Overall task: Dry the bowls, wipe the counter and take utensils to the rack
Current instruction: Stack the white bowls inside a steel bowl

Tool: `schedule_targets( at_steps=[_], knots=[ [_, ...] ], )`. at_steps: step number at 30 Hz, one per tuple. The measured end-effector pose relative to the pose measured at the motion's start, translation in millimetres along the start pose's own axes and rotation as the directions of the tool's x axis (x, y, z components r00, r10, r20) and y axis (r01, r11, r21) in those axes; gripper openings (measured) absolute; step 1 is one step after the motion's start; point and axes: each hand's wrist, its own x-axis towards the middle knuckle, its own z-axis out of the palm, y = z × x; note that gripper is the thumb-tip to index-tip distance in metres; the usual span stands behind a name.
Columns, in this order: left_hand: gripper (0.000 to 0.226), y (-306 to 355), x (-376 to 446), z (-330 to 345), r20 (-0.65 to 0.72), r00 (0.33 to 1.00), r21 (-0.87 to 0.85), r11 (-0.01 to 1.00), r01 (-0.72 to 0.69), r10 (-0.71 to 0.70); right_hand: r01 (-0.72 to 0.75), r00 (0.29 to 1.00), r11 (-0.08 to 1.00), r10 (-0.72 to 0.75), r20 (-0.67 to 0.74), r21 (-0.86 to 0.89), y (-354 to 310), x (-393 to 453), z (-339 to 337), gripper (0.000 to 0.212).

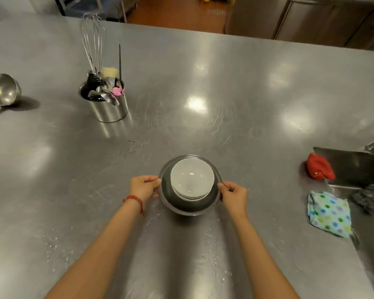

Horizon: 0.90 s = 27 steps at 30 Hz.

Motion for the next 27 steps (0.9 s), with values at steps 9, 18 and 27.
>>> schedule_targets(
  at_steps=[9, 18, 27],
  knots=[
    [0.020, 9, 46, 47, -0.003, 1.000, 0.001, 1.000, 0.002, -0.002, -0.037, 0.998, 0.999, 0.036, -0.051, -0.017, 2, 57, -11, 0.031],
    [0.026, -5, 53, 63, -0.072, 0.979, 0.128, 0.975, -0.179, 0.189, -0.072, 0.997, 0.994, 0.073, -0.006, 0.080, 13, 68, -39, 0.020],
    [0.023, -71, -24, 55, -0.002, 0.887, 0.597, 0.712, -0.370, 0.462, -0.053, 0.776, 0.906, -0.227, -0.589, -0.420, 64, 43, -199, 0.021]
  ],
)
